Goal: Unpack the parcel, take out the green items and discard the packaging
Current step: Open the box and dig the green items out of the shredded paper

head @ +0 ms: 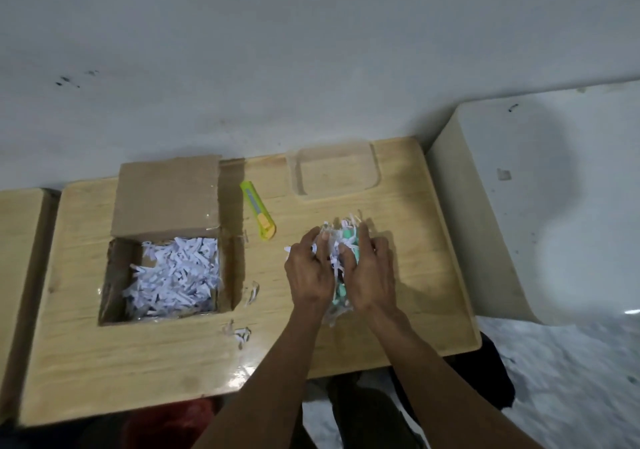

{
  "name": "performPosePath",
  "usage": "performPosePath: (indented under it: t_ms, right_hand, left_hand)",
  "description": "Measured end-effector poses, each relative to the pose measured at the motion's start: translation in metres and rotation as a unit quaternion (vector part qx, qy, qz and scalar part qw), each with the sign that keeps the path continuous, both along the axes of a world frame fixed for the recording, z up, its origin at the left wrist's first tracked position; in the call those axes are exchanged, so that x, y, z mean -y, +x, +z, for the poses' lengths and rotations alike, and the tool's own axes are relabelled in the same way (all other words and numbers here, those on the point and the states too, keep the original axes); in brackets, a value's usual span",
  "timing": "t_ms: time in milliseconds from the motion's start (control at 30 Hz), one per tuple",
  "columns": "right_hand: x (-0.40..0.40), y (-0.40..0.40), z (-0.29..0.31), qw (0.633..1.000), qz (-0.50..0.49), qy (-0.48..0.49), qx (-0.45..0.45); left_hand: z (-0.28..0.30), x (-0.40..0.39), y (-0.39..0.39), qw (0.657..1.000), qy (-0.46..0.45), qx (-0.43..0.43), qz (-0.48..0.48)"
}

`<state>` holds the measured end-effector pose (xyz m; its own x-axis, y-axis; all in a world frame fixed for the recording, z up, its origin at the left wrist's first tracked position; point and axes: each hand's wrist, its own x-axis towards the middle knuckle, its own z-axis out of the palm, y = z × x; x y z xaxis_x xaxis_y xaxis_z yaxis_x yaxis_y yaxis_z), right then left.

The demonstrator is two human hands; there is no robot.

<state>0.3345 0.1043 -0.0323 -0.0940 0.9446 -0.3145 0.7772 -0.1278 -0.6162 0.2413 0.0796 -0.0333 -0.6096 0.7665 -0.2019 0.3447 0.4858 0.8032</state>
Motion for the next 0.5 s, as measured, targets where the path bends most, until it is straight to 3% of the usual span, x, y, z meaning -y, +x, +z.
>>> performPosePath:
  t_ms: [333,500]
  right_hand:
    - [-0.003,0.012,-0.003,0.992,0.032,-0.006,0.124]
    - [-0.004,0.015,0.000,0.991,0.045,-0.025,0.120]
  left_hand:
    - [-0.023,0.000,-0.003,0.995,-0.074,-0.073,-0.004]
    - [-0.024,0.009,-0.014,0.993,-0.076,-0.093,-0.018]
